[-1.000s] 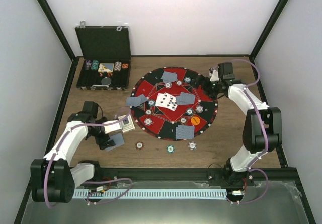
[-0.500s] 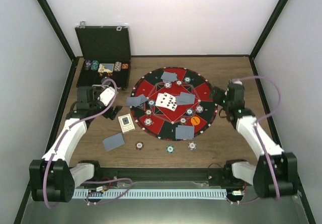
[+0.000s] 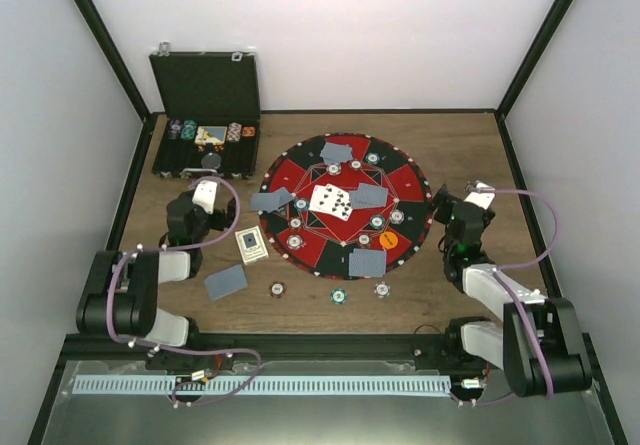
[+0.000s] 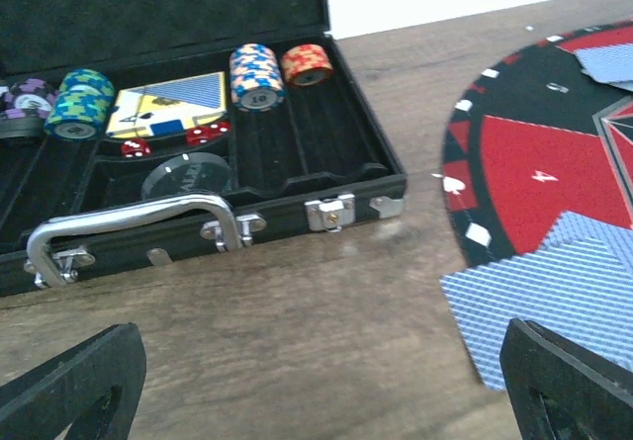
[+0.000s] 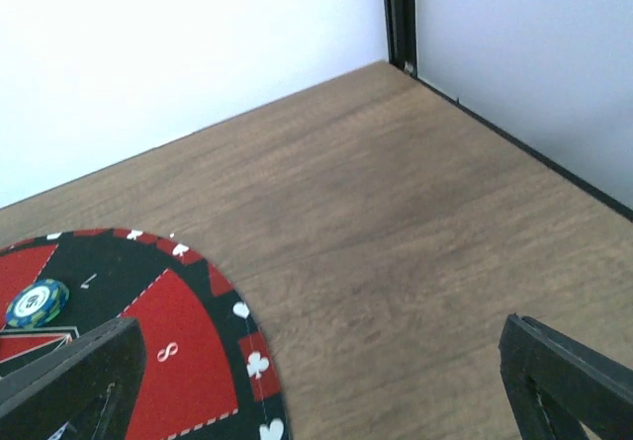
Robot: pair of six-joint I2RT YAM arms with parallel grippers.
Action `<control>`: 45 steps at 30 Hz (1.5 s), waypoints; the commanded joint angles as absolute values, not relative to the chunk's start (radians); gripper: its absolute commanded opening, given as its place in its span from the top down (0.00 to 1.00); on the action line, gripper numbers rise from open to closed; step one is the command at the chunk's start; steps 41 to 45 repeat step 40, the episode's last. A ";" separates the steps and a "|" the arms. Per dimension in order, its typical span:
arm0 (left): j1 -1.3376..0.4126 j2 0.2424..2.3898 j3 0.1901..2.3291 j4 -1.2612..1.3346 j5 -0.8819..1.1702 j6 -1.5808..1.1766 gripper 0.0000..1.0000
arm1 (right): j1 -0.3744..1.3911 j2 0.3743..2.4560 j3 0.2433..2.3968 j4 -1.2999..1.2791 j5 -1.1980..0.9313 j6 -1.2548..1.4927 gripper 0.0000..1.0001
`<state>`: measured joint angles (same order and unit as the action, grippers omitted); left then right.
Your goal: Distribute texas hold em gaming equipment
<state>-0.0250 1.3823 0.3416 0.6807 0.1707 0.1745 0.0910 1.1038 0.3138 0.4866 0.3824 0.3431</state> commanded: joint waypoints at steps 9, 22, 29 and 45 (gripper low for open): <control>0.003 1.553 0.163 1.400 0.035 0.067 0.00 | 0.083 1.408 0.212 1.175 0.365 0.149 0.00; 0.014 1.559 0.276 1.188 -0.010 0.031 0.00 | 0.061 1.551 0.221 1.305 0.119 0.049 0.00; 0.014 1.557 0.276 1.183 -0.010 0.031 0.00 | 0.063 1.543 0.215 1.309 0.121 0.046 0.00; 0.014 1.558 0.278 1.181 -0.016 0.030 0.00 | 0.063 1.542 0.218 1.300 0.120 0.048 0.00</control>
